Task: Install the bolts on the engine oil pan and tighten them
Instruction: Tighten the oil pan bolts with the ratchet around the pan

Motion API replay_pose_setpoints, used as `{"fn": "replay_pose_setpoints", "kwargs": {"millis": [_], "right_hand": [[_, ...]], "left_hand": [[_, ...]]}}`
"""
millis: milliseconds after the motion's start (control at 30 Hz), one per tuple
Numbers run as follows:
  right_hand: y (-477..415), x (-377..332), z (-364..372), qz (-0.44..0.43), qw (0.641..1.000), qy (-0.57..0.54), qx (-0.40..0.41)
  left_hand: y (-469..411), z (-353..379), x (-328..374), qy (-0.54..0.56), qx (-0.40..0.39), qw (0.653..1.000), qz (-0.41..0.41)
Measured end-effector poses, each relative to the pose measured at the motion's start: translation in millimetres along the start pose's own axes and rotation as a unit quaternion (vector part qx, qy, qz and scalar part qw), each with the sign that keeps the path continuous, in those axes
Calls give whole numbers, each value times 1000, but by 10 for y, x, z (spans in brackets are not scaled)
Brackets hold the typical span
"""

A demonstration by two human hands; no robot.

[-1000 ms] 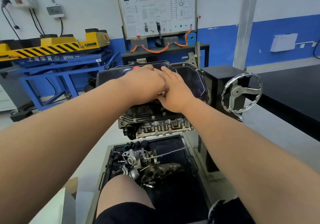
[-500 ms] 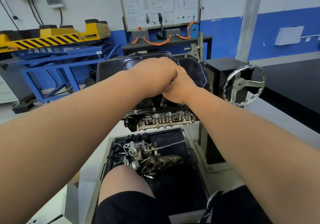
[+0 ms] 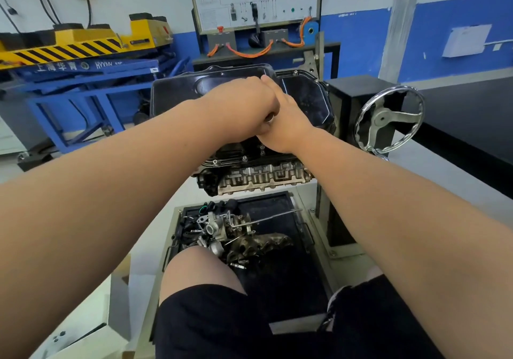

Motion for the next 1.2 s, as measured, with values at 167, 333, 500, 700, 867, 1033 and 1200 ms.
{"fn": "replay_pose_setpoints", "kwargs": {"millis": [167,333,500,700,867,1033,1200], "right_hand": [[-2,-3,-10,5,1000,-15,-5],[1,-26,-24,-3,1000,-3,11],[13,-46,-64,0,1000,-19,19],[25,-55,-74,6,999,-30,25],[17,-89,-88,3,1000,-20,16],[11,-78,-98,18,1000,-24,-2],[19,-90,-101,26,999,-30,2]], "left_hand": [[-3,1,14,-4,-1,1000,10],[-15,-11,-2,4,4,1000,19],[-12,-38,-10,5,12,1000,25],[2,-57,-20,8,13,999,30],[-8,-78,-30,12,13,999,31],[-9,-85,-44,14,9,999,33],[-10,-49,-130,34,-2,999,34]]}}
Point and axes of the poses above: each hand's wrist, its own y-axis away from the middle knuckle, its own z-axis out of the palm, x = y × z, the point moved 9 cm from there along -y, towards the middle knuckle, and after that the axes turned 3 degrees about -z, right-handed, at the moved point
